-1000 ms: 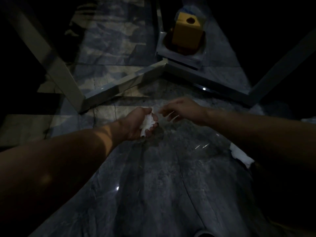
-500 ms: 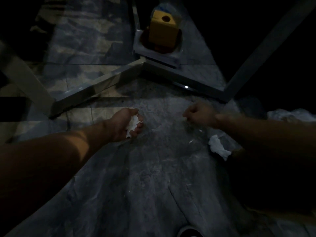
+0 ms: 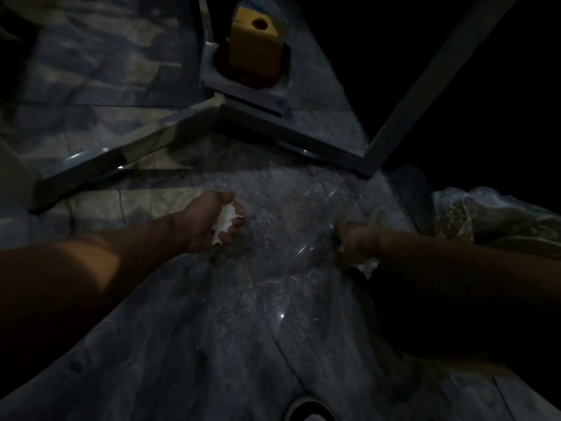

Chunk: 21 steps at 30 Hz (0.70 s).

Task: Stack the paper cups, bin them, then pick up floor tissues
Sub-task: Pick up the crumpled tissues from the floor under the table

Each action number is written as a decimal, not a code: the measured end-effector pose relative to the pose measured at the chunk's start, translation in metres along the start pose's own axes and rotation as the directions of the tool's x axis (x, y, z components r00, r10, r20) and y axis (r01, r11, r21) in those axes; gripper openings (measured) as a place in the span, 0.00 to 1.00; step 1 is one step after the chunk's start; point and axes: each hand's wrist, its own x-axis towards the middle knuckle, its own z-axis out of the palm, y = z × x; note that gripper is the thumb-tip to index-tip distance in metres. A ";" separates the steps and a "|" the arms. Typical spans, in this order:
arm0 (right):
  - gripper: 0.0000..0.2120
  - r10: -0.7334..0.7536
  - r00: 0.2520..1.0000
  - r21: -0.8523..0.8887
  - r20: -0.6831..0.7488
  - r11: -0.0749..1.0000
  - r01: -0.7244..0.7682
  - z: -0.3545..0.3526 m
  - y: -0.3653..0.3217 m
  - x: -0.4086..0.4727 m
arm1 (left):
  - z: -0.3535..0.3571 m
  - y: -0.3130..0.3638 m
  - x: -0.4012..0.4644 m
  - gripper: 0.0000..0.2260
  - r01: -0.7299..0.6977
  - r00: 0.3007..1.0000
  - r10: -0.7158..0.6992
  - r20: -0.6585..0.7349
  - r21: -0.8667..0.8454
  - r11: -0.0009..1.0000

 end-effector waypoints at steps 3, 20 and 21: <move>0.38 0.008 1.000 -0.005 -0.002 1.000 -0.008 0.014 0.001 0.001 | 0.002 0.000 0.003 0.23 0.003 1.000 -0.003 -0.010 -0.006 1.000; 0.19 0.017 0.999 -0.055 0.028 0.998 -0.015 0.027 0.003 0.013 | -0.004 -0.004 0.010 0.24 0.007 0.999 -0.008 -0.031 -0.012 1.000; 0.21 0.023 0.999 -0.059 0.026 0.998 -0.021 0.027 0.003 0.014 | -0.005 -0.004 0.010 0.24 0.007 0.999 -0.007 -0.033 -0.009 1.000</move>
